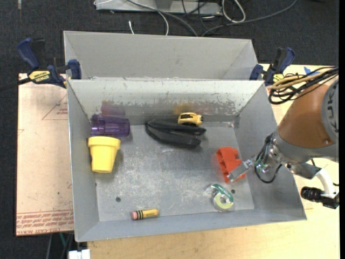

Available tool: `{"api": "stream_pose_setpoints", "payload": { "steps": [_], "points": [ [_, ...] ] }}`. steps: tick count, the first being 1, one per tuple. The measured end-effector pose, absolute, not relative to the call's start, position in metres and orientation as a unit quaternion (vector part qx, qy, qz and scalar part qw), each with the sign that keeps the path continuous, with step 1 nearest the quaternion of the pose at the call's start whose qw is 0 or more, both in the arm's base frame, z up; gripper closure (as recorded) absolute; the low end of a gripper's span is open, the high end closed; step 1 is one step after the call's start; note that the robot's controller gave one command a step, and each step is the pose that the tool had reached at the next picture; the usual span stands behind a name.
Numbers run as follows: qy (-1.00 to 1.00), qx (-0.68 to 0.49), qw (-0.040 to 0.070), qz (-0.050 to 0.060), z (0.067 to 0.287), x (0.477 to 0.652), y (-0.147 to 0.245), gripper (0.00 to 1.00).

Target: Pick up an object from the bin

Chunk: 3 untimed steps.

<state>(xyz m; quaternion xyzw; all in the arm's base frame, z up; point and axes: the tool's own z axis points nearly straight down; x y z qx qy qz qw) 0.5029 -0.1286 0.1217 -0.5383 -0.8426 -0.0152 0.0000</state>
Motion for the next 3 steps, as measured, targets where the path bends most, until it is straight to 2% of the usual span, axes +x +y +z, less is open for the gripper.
{"api": "stream_pose_setpoints", "payload": {
  "steps": [1, 2, 3],
  "points": [
    [-0.905, -0.425, -0.001, -0.014, 0.126, 0.5, -0.126, 0.0],
    [-0.841, -0.541, 0.003, -0.013, 0.071, 0.519, -0.115, 1.0],
    [-0.841, -0.541, 0.003, -0.013, 0.071, 0.519, -0.115, 1.0]
  ]
}}
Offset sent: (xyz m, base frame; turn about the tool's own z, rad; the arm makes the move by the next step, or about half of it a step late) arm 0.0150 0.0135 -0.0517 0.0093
